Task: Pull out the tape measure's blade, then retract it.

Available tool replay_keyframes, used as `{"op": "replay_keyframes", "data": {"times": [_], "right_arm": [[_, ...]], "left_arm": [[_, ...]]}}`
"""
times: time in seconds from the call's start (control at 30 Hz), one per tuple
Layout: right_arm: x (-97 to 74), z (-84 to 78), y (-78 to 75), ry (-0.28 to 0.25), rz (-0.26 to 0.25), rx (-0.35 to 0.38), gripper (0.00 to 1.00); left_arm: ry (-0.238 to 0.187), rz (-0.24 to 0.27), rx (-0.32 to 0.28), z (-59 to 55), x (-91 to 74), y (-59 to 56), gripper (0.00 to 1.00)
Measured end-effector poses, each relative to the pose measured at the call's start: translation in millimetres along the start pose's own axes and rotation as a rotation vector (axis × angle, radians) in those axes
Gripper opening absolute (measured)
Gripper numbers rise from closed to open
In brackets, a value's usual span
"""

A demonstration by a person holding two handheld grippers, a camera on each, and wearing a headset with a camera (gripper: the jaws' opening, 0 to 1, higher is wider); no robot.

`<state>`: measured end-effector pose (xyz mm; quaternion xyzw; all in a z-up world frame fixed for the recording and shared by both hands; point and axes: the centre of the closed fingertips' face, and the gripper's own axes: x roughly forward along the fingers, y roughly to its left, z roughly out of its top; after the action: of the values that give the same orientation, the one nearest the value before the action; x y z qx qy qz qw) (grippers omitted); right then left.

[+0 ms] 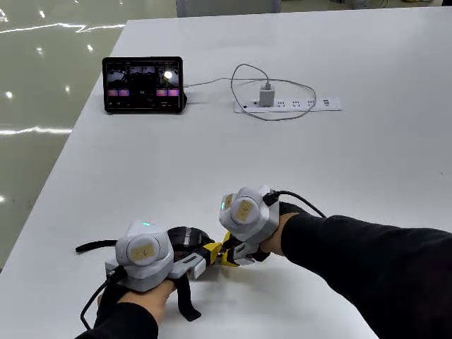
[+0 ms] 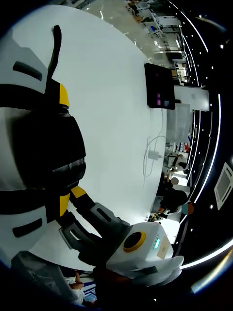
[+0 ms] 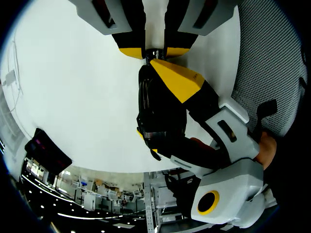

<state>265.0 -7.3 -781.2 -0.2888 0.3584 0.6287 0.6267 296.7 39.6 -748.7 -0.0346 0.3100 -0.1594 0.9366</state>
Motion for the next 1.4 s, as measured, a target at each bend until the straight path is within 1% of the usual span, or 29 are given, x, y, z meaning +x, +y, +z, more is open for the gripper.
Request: {"op": "replay_keyframes", "data": {"times": [0.37,0.47,0.67,0.87,1.03,1.1,1.17,1.3,1.4], "right_arm": [[2.1,3.2,0.3,-0.009,-0.002,-0.001,0.10],[1.8,3.2,0.1,-0.018,0.001,0.009,0.10],[2.0,3.4,0.2,-0.017,0.003,0.007,0.11],[2.5,3.3,1.4,-0.012,-0.018,-0.002,0.11],[2.6,3.6,1.0,-0.018,-0.020,0.002,0.12],[2.9,3.3,2.3,-0.016,-0.029,-0.011,0.12],[3.4,3.3,2.2,-0.015,-0.035,-0.021,0.12],[1.7,2.1,1.9,0.001,-0.045,-0.041,0.12],[-0.1,1.8,1.3,0.000,-0.048,-0.031,0.12]], "left_arm": [[-0.001,-0.002,0.002,-0.3,0.2,0.2,0.61],[-0.002,-0.002,0.001,-0.1,0.3,0.2,0.61],[-0.002,-0.001,0.003,0.1,0.1,-0.1,0.61],[-0.002,-0.002,0.011,-0.1,0.6,-0.6,0.62],[-0.005,0.001,0.016,0.4,1.2,-0.2,0.63],[-0.005,0.003,0.019,0.5,1.2,-0.4,0.63],[-0.004,0.004,0.025,0.5,0.7,-1.0,0.63],[0.004,0.001,0.062,3.2,1.2,-2.0,0.64],[0.009,-0.003,0.060,2.9,1.3,-1.5,0.64]]}}
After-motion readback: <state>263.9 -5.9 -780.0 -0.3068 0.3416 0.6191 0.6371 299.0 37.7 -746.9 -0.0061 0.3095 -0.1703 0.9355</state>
